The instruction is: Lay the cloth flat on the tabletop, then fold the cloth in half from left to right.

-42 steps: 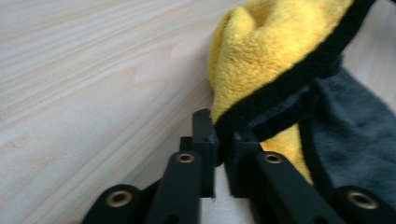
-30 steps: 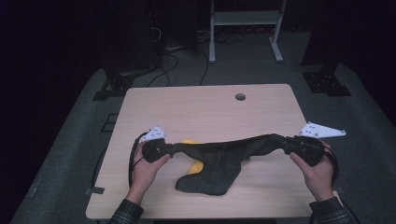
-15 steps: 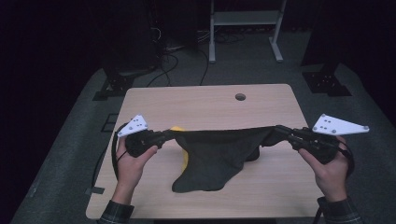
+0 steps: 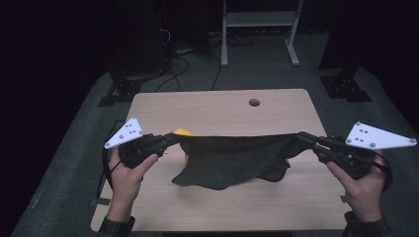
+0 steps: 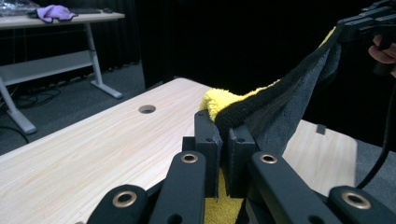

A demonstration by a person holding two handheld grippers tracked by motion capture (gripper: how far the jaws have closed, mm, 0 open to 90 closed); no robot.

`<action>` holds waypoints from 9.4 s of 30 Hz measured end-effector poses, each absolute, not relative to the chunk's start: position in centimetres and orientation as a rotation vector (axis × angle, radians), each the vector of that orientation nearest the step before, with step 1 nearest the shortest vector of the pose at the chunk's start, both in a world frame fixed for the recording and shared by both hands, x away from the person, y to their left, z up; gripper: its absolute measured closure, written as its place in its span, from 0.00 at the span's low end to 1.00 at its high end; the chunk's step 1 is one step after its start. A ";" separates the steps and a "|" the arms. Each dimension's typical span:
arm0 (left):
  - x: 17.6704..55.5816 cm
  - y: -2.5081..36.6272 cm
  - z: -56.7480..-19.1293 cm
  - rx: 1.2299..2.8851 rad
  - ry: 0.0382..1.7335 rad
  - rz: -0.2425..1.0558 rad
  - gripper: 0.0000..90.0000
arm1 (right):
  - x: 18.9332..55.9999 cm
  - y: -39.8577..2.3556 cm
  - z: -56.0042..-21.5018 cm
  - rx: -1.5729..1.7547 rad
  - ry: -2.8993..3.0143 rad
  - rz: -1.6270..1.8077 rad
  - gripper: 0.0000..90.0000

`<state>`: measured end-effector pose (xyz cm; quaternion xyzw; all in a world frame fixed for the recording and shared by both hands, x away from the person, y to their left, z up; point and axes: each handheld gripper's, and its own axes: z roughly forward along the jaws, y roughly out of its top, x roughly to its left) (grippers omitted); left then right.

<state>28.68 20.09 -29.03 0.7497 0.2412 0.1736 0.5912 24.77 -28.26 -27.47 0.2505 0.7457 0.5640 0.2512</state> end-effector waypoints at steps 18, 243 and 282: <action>28.6 20.2 -30.3 1.817 0.654 0.323 0.95 | 23.8 -27.9 -26.5 0.689 2.085 1.485 0.94; 40.8 8.7 -41.5 1.873 0.826 0.079 0.94 | 36.6 -32.7 -48.6 1.320 2.168 0.990 0.28; 42.8 -3.4 -44.3 1.947 0.725 -0.028 0.94 | 36.8 -32.7 -48.6 1.311 2.174 0.993 0.28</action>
